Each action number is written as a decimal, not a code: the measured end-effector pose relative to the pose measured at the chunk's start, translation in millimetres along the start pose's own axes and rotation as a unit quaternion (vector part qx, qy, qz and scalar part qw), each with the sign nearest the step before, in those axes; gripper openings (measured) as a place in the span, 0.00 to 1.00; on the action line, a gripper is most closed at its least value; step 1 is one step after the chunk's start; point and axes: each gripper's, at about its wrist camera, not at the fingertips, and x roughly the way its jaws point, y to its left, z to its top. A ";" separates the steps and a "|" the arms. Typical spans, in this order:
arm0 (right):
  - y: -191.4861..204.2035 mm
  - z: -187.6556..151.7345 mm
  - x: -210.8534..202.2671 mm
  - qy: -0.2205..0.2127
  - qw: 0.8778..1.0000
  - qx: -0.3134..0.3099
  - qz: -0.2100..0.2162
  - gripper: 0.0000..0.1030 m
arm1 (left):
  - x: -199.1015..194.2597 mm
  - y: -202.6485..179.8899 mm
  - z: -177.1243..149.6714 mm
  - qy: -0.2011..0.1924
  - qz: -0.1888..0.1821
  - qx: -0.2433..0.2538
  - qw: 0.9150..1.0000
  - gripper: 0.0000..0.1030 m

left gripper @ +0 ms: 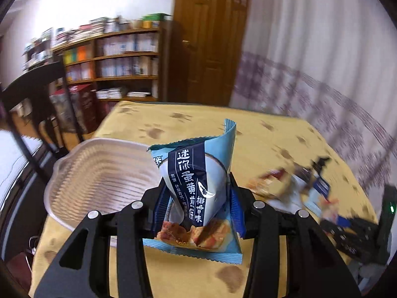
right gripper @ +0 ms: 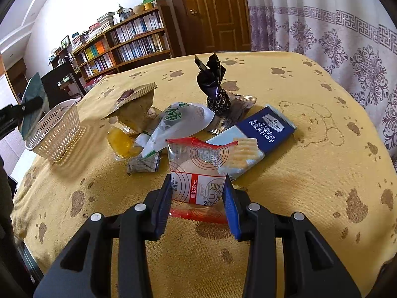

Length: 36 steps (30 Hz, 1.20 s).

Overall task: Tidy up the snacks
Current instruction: 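Drop the waffle bag into the white basket with the left tool while the right tool holds bread, then lower the bread bag into the white basket and open the right tool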

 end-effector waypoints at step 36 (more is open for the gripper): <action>148.2 57.8 -34.5 -0.054 0.986 -0.099 0.125 0.38 | -58.5 111.6 25.4 -0.100 0.136 -0.124 0.978 0.97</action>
